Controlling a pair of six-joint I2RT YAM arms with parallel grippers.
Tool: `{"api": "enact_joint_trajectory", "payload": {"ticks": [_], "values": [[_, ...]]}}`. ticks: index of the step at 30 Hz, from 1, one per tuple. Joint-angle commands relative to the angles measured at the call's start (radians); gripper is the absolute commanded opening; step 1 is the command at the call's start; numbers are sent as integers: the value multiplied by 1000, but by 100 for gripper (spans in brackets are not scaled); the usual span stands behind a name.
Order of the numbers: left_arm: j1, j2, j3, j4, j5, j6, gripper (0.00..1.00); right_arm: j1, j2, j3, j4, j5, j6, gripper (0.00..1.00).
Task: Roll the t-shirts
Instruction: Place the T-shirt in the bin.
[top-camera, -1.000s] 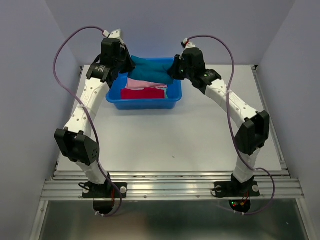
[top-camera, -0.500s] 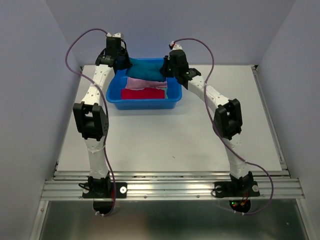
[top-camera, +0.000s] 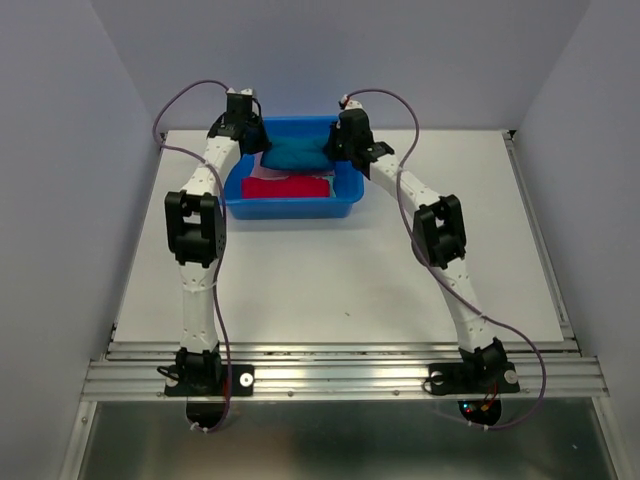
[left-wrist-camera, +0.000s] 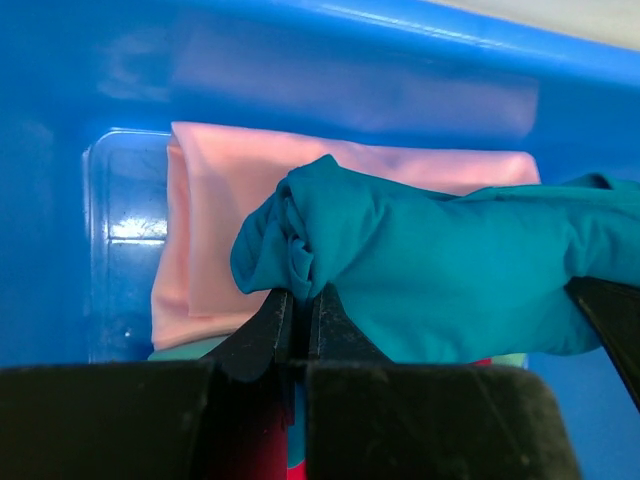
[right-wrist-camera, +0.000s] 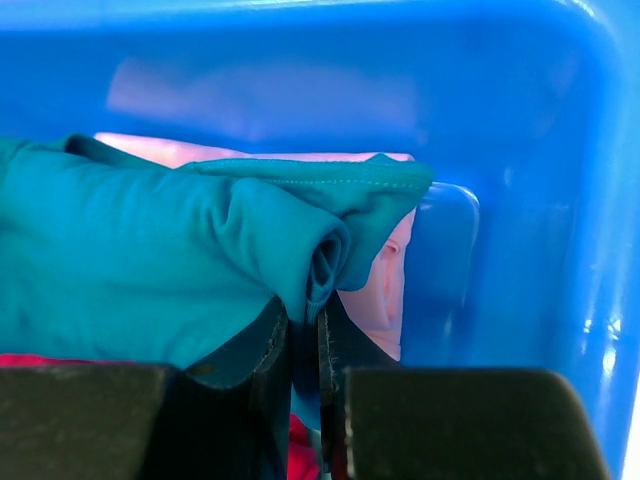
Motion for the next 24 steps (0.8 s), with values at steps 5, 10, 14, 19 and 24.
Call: {"api": "enact_joint_trajectory", "payload": {"ticks": [5,10,14,19,24], "values": [[29,55,60,31,8,18,0,-12,38,80,52,-20,-18,1],[38,103,109,31,7,18,0,-12,70,96,80,-33,-12,1],[39,130,129,26,4,17,0,-12,93,105,90,-45,-2,1],[41,158,132,31,-4,-3,0,-12,92,82,90,-39,-4,3],[41,180,144,14,18,-14,25,-12,83,74,89,-28,-9,14]]}}
